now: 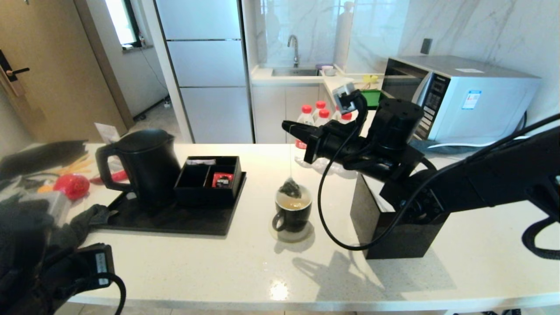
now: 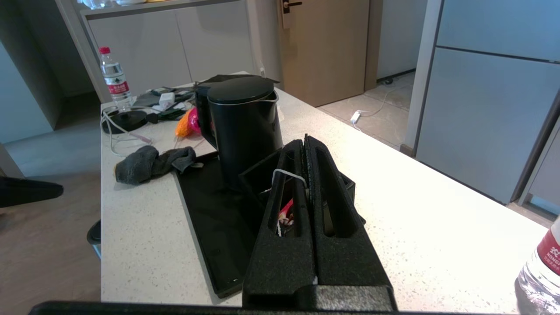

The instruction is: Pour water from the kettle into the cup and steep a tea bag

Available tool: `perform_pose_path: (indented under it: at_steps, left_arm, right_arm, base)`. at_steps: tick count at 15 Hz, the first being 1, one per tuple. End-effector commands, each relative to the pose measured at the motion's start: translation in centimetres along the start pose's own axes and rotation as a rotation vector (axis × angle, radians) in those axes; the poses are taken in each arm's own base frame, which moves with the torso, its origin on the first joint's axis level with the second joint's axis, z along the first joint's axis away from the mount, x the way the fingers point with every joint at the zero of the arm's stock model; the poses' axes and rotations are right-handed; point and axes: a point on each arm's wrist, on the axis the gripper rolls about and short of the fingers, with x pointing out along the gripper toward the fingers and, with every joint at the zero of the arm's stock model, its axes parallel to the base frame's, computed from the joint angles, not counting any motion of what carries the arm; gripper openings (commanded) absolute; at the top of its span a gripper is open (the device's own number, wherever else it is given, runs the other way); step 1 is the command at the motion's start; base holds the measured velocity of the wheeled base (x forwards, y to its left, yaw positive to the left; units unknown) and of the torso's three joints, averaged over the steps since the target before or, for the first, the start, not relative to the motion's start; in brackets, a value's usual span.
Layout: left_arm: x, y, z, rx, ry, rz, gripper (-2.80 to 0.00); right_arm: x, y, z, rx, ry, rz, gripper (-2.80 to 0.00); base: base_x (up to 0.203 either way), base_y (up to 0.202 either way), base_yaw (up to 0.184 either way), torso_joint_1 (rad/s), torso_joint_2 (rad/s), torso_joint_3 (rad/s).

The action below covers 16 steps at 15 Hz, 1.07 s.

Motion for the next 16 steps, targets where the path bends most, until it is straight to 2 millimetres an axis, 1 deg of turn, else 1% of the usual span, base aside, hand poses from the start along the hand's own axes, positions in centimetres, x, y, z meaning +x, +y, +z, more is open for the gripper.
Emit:
perform_pose_path:
  at_steps: [1, 3, 5, 11, 14, 16]
  left_arm:
    - [-0.8, 1.2, -1.0, -0.017, -0.014, 0.012, -2.80]
    - [-1.1, 1.8, -2.2, -0.011, -0.005, 0.013, -2.80]
    - [-1.3, 2.0, -2.7, -0.008, -0.003, 0.004, -2.80]
    - [-1.9, 1.1, -3.3, 0.050, 0.014, -0.123, -2.80]
    - [-1.9, 1.1, -3.8, 0.057, 0.045, -0.177, -2.80]
    - [-1.7, 2.0, -5.4, 0.073, 0.078, -0.142, -2.80]
  right_arm:
    - [0.0, 0.0, -0.2, 0.001, 0.002, 0.003, -2.80]
    - [0.1, -0.1, -0.4, 0.003, 0.004, 0.003, -2.80]
    - [0.2, -0.1, -0.6, 0.005, 0.008, 0.004, -2.80]
    - [0.2, -0.3, -1.3, 0.014, 0.028, -0.001, -2.80]
    - [0.2, -0.6, -1.4, 0.014, 0.032, -0.008, -2.80]
    - [0.2, -0.7, -1.7, 0.016, 0.035, -0.011, -2.80]
  base:
    - [0.000, 0.000, 0.000, 0.000, 0.00, 0.000]
    - [0.000, 0.000, 0.000, 0.000, 0.00, 0.000]
    - [0.000, 0.000, 0.000, 0.000, 0.00, 0.000]
    - [0.000, 0.000, 0.000, 0.000, 0.00, 0.000]
    - [0.000, 0.000, 0.000, 0.000, 0.00, 0.000]
    - [0.000, 0.000, 0.000, 0.000, 0.00, 0.000]
